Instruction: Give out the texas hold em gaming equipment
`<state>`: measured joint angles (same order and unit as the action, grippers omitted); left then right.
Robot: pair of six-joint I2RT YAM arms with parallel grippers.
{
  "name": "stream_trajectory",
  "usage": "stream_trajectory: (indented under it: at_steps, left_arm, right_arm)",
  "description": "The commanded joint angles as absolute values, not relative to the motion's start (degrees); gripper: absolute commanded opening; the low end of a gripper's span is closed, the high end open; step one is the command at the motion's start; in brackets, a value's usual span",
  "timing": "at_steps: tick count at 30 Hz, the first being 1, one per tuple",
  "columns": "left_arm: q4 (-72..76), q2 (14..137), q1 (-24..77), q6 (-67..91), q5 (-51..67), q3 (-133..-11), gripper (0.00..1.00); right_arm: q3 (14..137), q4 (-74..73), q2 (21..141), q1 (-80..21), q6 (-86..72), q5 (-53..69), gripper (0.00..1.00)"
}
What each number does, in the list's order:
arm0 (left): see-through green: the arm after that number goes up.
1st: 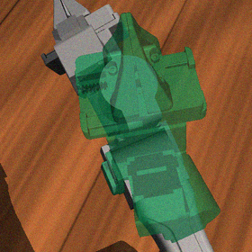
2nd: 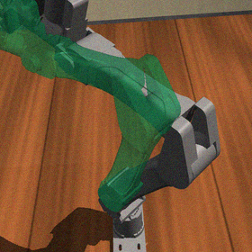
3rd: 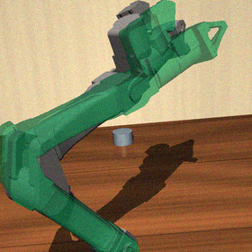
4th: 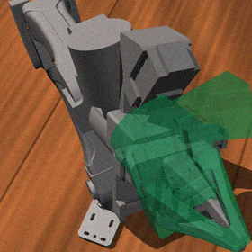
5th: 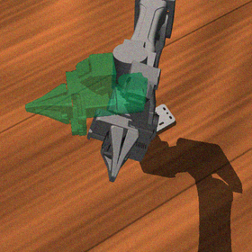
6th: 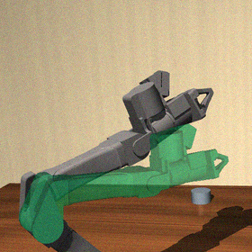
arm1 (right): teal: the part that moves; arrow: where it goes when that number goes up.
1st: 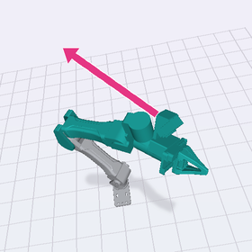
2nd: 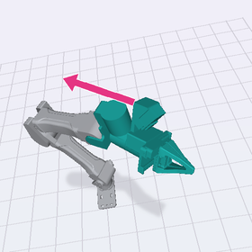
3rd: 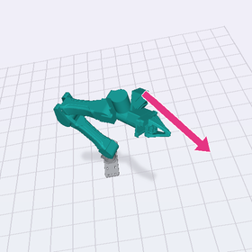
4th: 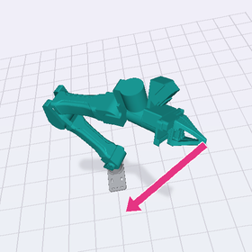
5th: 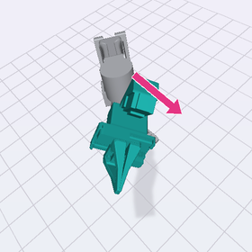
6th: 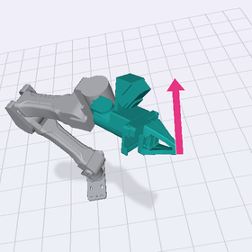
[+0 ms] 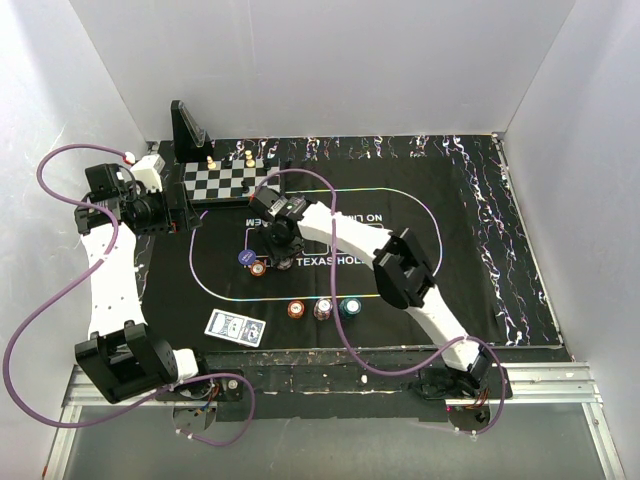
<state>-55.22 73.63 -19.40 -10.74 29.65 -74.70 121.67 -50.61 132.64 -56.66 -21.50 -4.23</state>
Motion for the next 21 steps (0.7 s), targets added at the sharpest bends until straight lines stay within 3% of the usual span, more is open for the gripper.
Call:
stream_trajectory:
  at_steps: [1, 21]
  left_arm:
    - [-54.3, 73.2, -19.9, -10.5, 31.1, -75.2, 0.98]
    - [-51.7, 72.6, -20.2, -9.6, 32.8, -72.4, 0.98]
  right_arm:
    - [129.0, -51.0, 136.9, -55.2, -22.6, -4.3, 0.11]
    - [132.4, -43.8, 143.7, -52.3, -28.7, -0.4, 0.12]
